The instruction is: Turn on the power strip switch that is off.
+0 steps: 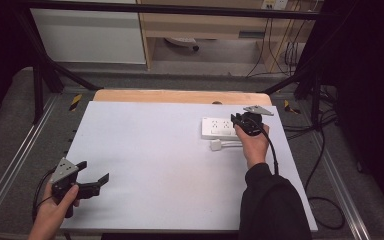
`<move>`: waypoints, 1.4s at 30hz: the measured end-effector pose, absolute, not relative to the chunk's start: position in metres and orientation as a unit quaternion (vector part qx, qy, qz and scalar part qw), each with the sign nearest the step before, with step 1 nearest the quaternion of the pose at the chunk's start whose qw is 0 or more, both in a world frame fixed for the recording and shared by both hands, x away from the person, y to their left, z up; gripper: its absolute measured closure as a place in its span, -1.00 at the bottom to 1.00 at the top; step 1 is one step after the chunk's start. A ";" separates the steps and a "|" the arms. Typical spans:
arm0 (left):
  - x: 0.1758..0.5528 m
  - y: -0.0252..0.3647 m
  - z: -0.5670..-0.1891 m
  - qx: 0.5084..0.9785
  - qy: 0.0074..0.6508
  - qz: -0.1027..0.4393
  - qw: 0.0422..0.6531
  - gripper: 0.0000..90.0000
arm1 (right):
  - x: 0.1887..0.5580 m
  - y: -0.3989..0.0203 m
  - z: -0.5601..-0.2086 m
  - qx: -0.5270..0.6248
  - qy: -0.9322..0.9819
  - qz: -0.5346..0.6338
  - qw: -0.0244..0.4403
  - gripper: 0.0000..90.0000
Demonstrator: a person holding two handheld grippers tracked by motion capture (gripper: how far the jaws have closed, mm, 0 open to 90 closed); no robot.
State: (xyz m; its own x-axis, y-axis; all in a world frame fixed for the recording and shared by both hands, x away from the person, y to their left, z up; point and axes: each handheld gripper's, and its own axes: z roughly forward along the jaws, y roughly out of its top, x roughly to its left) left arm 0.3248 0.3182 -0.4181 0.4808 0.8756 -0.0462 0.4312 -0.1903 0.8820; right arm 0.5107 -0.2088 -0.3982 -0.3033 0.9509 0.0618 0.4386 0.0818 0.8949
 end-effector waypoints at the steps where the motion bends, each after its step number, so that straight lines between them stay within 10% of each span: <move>1: 0.325 0.318 -0.418 0.732 0.447 0.245 0.453 -0.87 | 0.511 -0.208 -0.399 0.513 0.678 0.439 0.291 0.66; 42: 0.325 0.317 -0.419 0.735 0.445 0.243 0.450 -0.87 | 0.514 -0.199 -0.432 0.518 0.693 0.412 0.285 0.91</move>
State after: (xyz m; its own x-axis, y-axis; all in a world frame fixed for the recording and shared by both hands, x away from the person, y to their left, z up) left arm 0.3251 0.3175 -0.4189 0.4852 0.8734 -0.0426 0.4358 -0.1993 0.8777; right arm 0.5137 -0.1992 -0.4323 -0.3015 0.9529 0.0314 0.4825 0.1241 0.8670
